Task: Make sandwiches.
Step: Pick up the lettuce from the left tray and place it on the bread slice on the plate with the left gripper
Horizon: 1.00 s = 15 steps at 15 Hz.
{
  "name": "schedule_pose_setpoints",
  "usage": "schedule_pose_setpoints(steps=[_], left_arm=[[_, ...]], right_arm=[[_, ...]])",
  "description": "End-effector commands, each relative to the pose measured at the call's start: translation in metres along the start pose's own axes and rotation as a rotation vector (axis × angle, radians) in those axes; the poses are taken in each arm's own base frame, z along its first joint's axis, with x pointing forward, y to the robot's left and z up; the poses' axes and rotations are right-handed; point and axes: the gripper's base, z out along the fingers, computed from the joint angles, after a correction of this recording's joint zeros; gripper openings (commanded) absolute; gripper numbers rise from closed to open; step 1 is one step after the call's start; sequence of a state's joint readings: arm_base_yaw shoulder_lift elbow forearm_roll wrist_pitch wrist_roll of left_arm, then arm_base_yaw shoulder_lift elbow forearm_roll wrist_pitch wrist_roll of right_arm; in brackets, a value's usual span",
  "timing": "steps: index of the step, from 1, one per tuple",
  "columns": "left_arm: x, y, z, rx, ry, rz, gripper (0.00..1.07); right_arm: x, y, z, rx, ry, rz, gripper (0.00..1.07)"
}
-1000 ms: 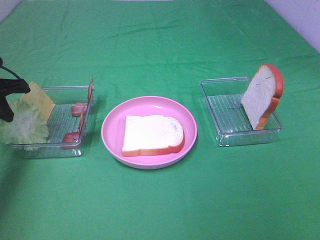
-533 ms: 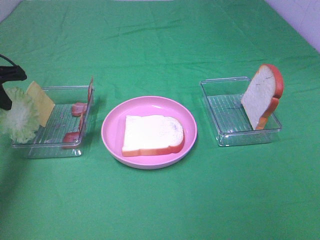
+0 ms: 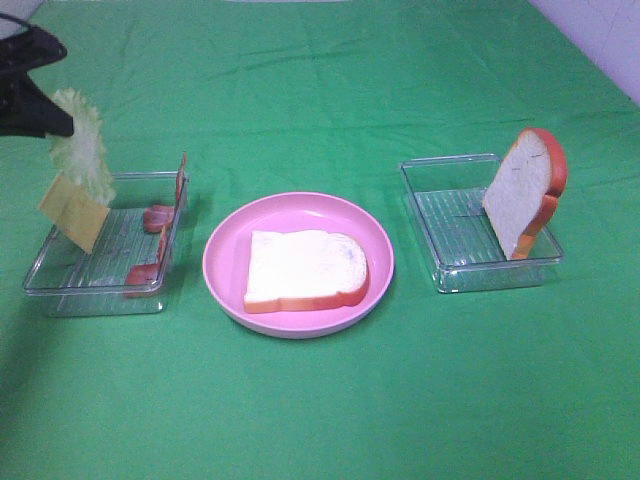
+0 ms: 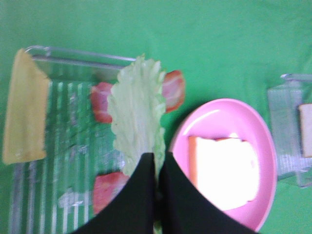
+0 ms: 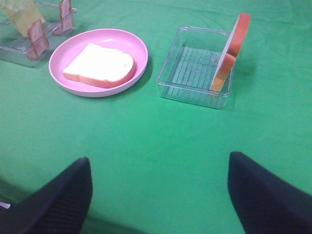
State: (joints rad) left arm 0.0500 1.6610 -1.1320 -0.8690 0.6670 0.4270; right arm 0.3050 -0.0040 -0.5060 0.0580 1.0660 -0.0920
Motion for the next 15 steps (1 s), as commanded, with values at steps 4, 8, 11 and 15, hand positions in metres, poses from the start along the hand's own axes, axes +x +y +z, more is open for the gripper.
schedule_pose_setpoints(steps=[4,8,11,15], left_arm=[[-0.015,-0.041,-0.01,0.348,-0.103,-0.058,0.0],[0.009,-0.101,0.012,0.52,-0.081,-0.011,0.0],[0.032,-0.124,0.041,0.581,-0.005,-0.028,0.0],[0.081,-0.129,0.11,0.543,0.193,-0.055,0.0]], right_arm=[[0.002,0.0,-0.001,0.001,-0.025,-0.011,0.71],[0.002,0.0,-0.001,0.001,-0.025,-0.011,0.71],[0.002,0.0,-0.001,0.001,-0.025,-0.011,0.71],[0.002,0.0,-0.001,0.001,-0.025,-0.011,0.71]])
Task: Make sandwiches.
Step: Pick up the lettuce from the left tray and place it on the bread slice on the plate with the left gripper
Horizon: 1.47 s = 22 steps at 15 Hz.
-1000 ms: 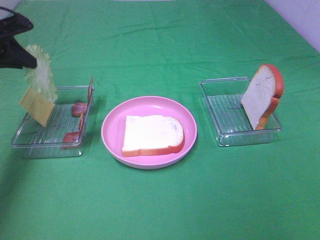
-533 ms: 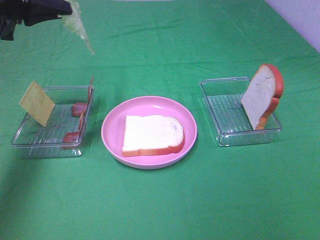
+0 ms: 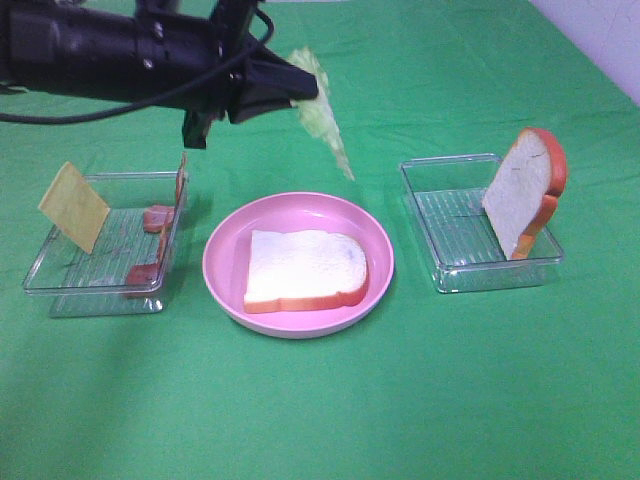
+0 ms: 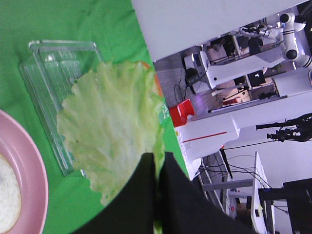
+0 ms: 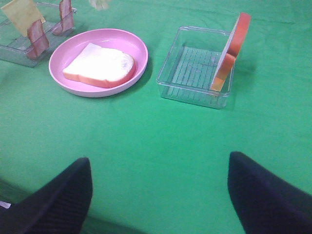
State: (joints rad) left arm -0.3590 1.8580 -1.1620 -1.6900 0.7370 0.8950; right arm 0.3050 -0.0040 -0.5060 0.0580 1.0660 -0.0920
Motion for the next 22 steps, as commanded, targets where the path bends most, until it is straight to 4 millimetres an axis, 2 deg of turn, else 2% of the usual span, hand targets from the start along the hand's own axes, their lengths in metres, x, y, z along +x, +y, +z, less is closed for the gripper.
schedule_pose_setpoints(steps=[1,5,7,14,19,22], left_arm=[[0.016,0.017,0.029,-0.017,0.069,-0.009,0.0],[0.029,0.035,0.057,-0.036,0.132,0.036,0.0],[0.034,0.054,0.064,-0.1,0.157,0.038,0.0],[0.034,0.076,0.06,-0.31,0.18,0.138,0.0],[0.028,0.069,0.053,-0.367,0.152,0.164,0.0],[0.026,0.069,0.05,-0.406,0.139,0.12,0.0]], right_arm=[[0.002,0.0,-0.001,0.001,-0.025,-0.011,0.71],[0.002,0.0,-0.001,0.001,-0.025,-0.011,0.71],[0.002,0.0,-0.001,0.001,-0.025,-0.011,0.71],[0.002,0.0,-0.001,0.001,-0.025,-0.011,0.71],[0.002,0.0,-0.001,0.001,-0.025,-0.011,0.71],[0.002,0.0,-0.001,0.001,-0.025,-0.011,0.71]])
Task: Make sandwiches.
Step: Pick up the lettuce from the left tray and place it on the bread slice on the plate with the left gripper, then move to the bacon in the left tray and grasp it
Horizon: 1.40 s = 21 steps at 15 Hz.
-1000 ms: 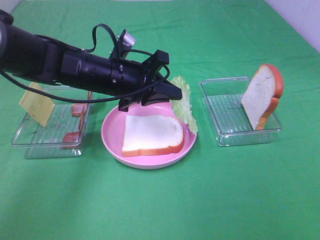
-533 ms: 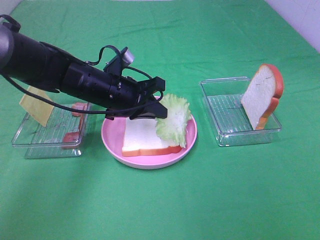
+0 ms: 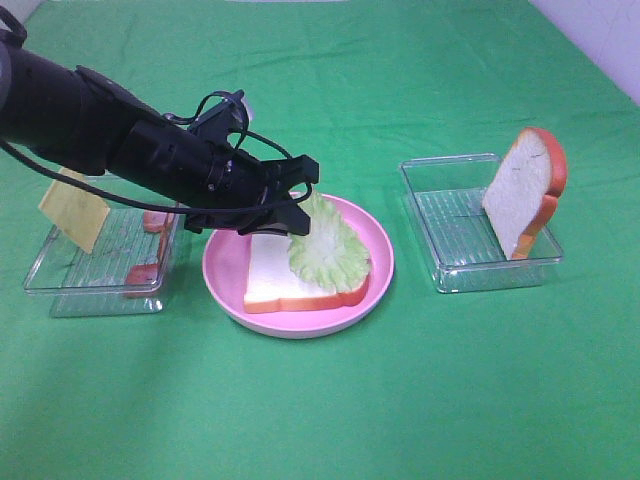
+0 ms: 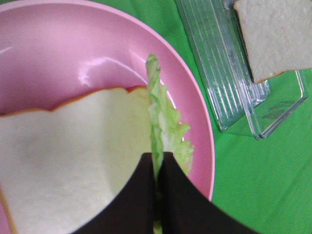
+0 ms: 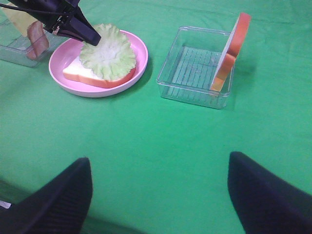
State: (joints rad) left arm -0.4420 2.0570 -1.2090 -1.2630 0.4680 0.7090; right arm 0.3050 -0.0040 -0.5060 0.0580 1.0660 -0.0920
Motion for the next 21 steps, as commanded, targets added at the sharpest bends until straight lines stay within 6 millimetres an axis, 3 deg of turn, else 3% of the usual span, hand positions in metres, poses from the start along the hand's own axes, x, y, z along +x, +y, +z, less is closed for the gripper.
schedule_pose_setpoints(steps=[1,4,7,9,11,14,21], left_arm=[[-0.003,-0.002,-0.003,-0.024,-0.01,-0.001,0.0],[-0.002,0.001,-0.003,-0.051,0.002,0.01,0.0],[-0.002,0.001,-0.003,-0.052,0.003,0.013,0.17],[-0.002,0.001,-0.003,-0.052,0.003,0.013,0.49],[-0.002,0.0,-0.003,-0.052,0.0,0.02,0.68],[-0.009,-0.009,-0.015,-0.057,-0.02,0.136,0.68],[-0.027,-0.035,-0.05,-0.043,-0.133,0.222,0.68]], right_arm=[[0.002,0.0,-0.001,0.001,-0.025,-0.011,0.71],[0.002,0.0,-0.001,0.001,-0.025,-0.011,0.71],[0.002,0.0,-0.001,0.001,-0.025,-0.011,0.71],[0.002,0.0,-0.001,0.001,-0.025,-0.011,0.71],[0.002,0.0,-0.001,0.001,-0.025,-0.011,0.71],[0.002,0.0,-0.001,0.001,-0.025,-0.011,0.71],[0.002,0.0,-0.001,0.001,-0.025,-0.011,0.71]])
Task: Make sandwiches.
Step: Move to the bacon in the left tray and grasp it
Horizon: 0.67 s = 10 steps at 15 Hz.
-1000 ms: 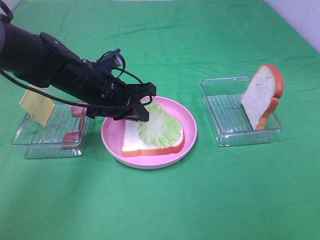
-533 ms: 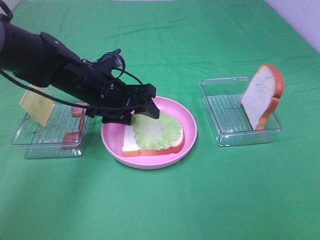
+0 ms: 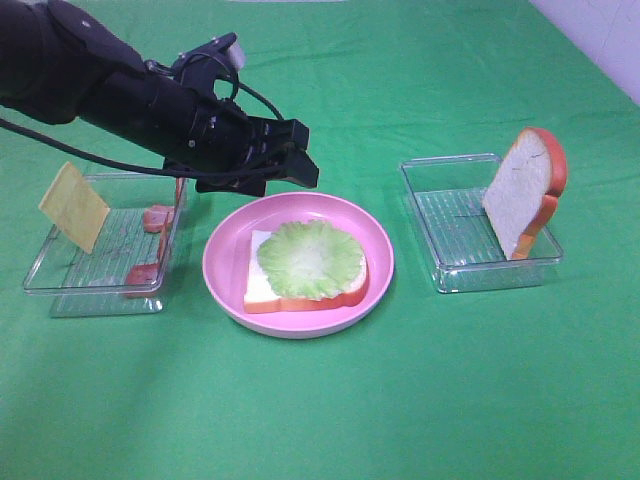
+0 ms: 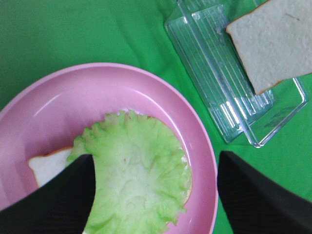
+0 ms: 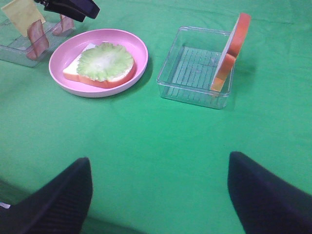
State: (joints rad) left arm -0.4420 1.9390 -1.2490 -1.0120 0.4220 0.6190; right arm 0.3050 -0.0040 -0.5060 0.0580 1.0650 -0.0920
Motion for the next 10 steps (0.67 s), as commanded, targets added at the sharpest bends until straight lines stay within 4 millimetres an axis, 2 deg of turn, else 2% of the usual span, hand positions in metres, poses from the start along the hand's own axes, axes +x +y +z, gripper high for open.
schedule_pose_setpoints(steps=[1,3,4,6,7,10], left_arm=[[-0.007,-0.008,-0.013,0.007,-0.038,0.026,0.68],[-0.016,-0.018,-0.031,0.017,-0.093,0.051,0.68],[-0.025,-0.028,-0.054,0.013,-0.158,0.061,0.68],[-0.031,-0.029,-0.072,-0.02,-0.194,0.066,0.68],[-0.033,-0.028,-0.082,-0.046,-0.199,0.053,0.68],[-0.036,-0.001,-0.109,-0.158,-0.156,-0.049,0.68]], right_arm=[[0.002,0.0,-0.001,0.0,-0.024,-0.011,0.71],[0.002,0.0,-0.001,0.0,-0.024,-0.011,0.71],[0.002,0.0,-0.001,0.0,-0.024,-0.011,0.71],[0.002,0.0,-0.001,0.0,-0.024,-0.011,0.71],[0.002,0.0,-0.001,0.0,-0.024,-0.011,0.71],[0.002,0.0,-0.001,0.0,-0.024,-0.011,0.71]])
